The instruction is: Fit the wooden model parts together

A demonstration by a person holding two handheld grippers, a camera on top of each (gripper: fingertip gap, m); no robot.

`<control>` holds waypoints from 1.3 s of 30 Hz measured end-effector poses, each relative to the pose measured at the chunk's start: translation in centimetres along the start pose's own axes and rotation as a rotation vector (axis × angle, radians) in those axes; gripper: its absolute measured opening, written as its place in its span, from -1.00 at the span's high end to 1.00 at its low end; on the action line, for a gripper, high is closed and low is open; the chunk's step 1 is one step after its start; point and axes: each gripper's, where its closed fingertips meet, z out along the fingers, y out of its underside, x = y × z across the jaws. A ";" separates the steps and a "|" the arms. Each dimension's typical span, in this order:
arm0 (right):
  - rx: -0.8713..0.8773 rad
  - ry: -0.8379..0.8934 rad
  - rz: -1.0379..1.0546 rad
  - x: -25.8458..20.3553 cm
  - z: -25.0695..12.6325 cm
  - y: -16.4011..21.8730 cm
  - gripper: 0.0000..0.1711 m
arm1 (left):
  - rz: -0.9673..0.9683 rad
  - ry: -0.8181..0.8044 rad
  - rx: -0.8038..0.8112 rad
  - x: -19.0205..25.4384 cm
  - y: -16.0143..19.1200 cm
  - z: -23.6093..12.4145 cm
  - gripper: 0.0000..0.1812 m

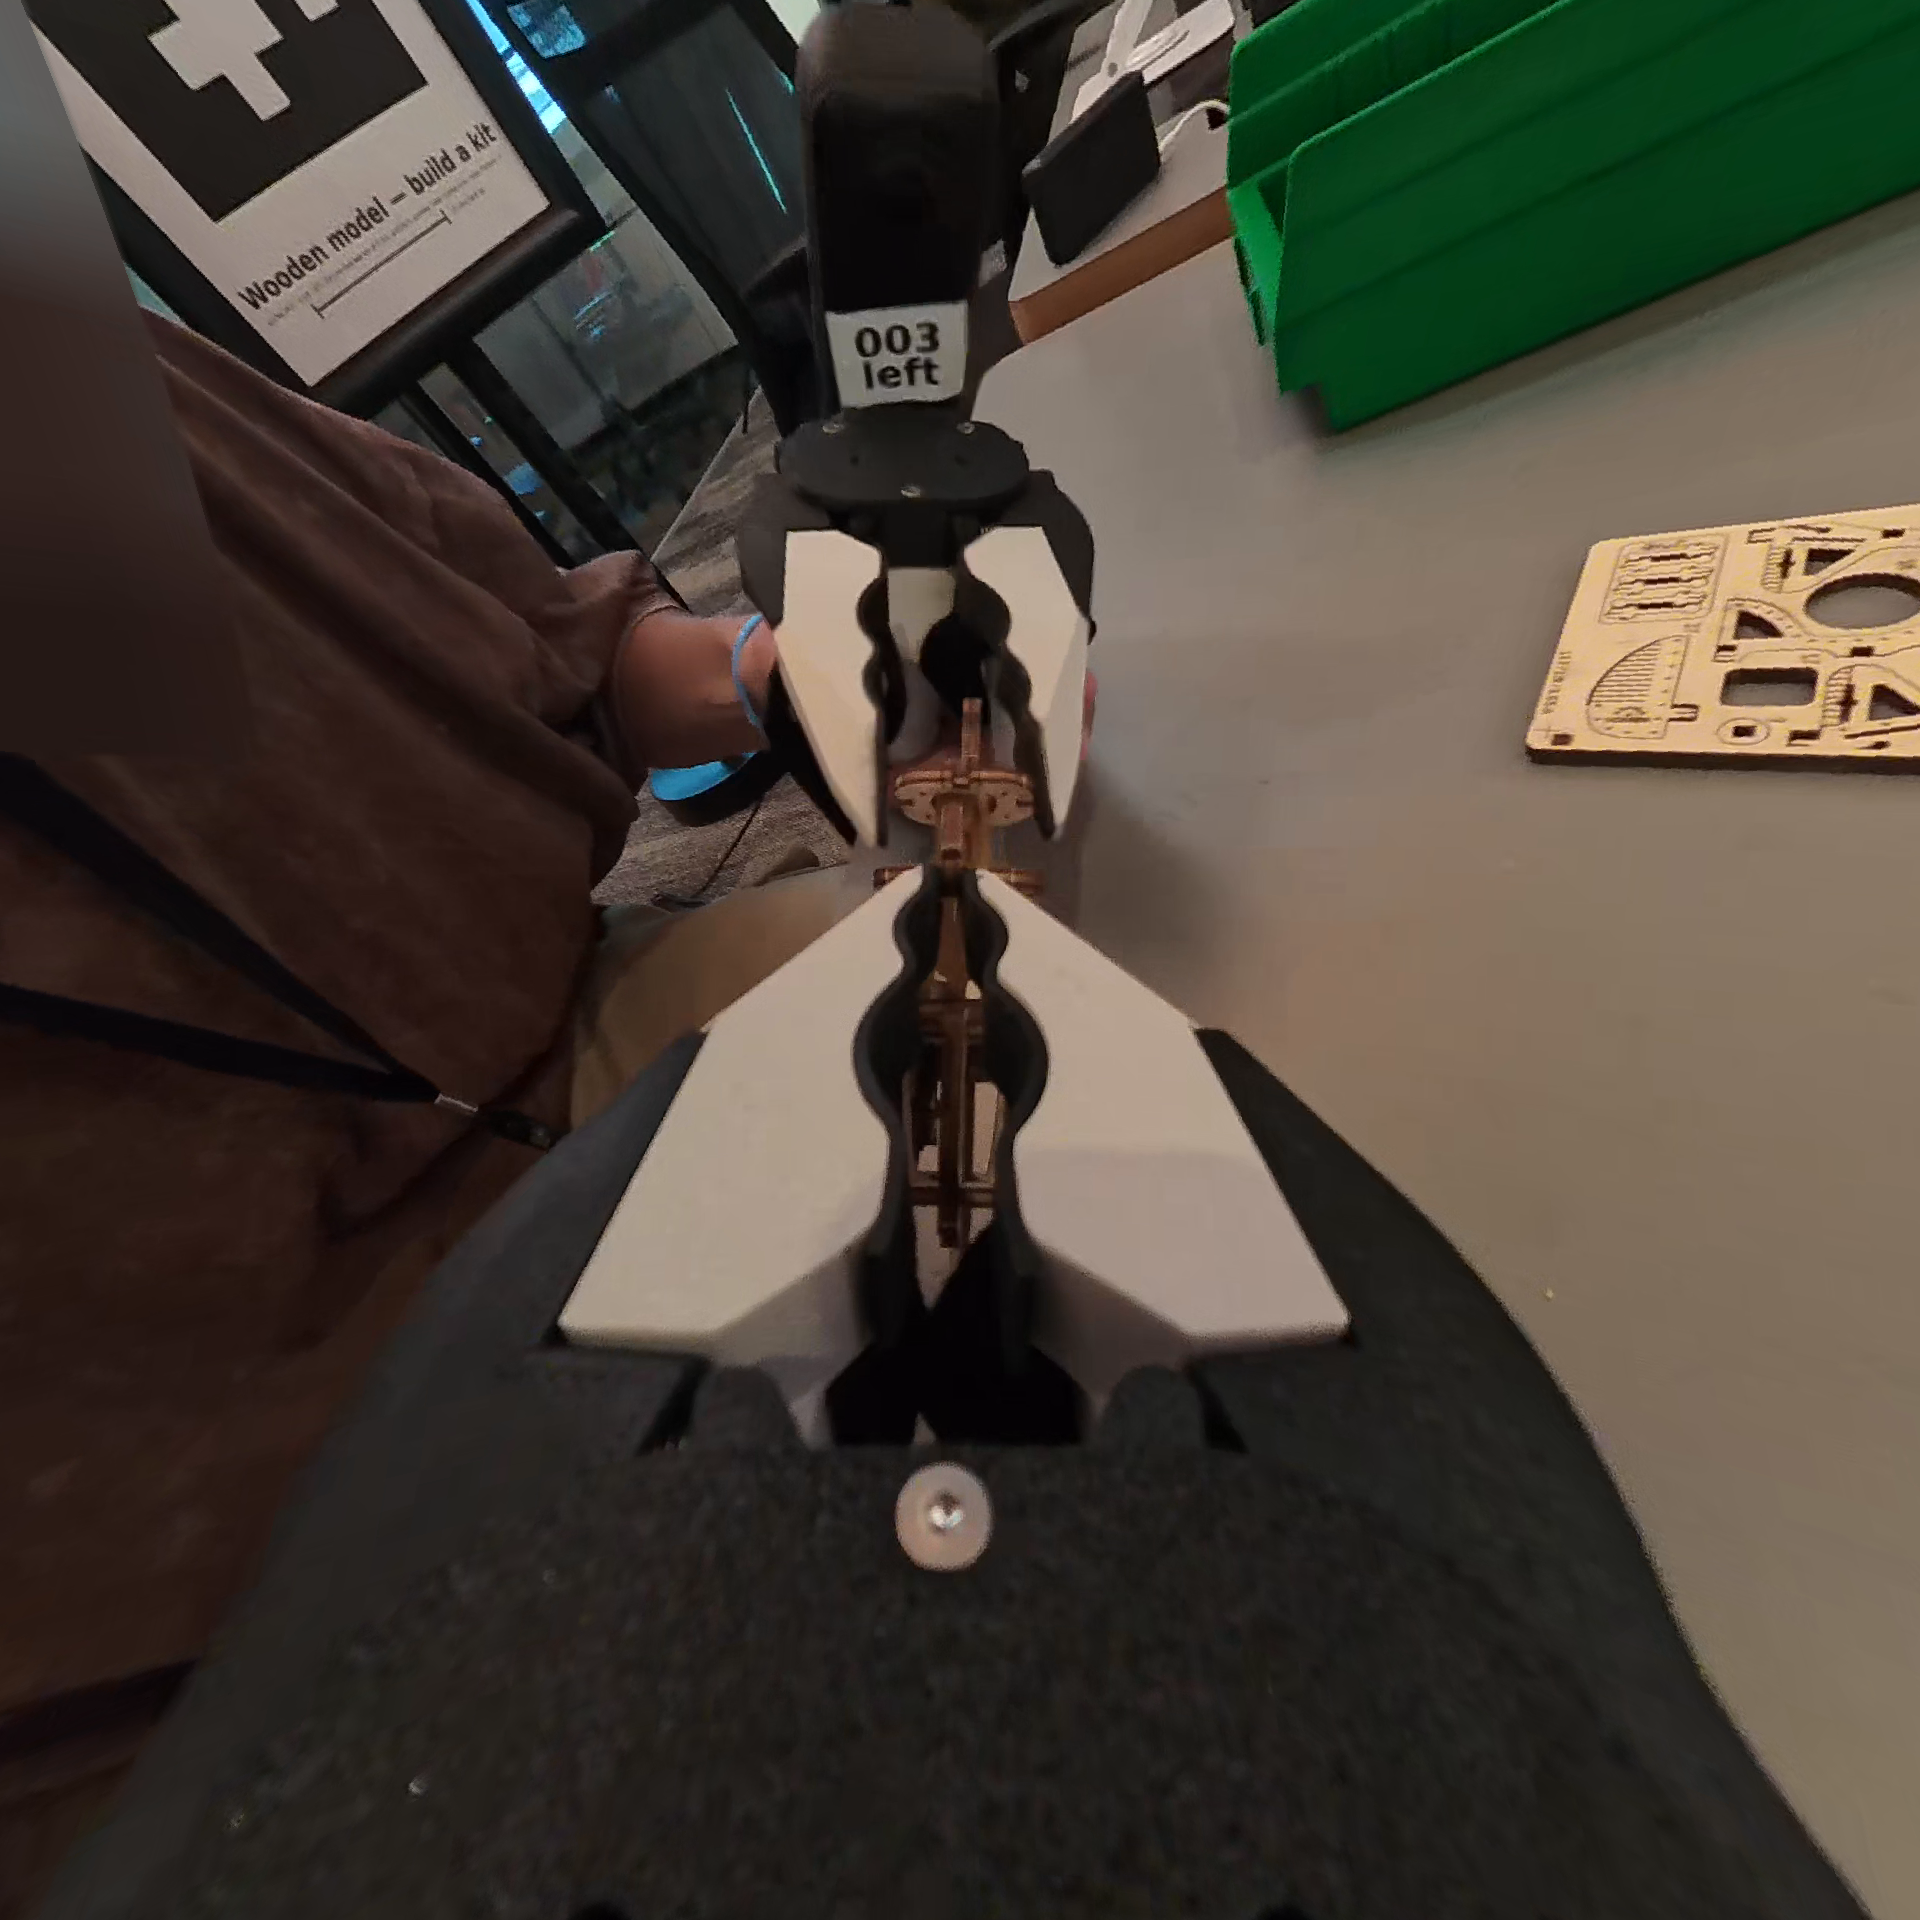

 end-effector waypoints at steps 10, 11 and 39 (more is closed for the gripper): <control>-0.005 -0.012 0.013 -0.2 0.2 0.5 0.97 | 0.039 -0.007 -0.009 0.3 0.4 -0.4 0.68; 0.003 -0.016 0.012 -0.3 0.2 0.4 0.97 | 0.030 0.000 -0.019 0.4 0.6 -0.4 0.66; -0.108 -0.043 -0.018 -0.9 0.6 0.7 0.89 | 0.143 -0.016 -0.074 1.1 1.2 0.0 0.69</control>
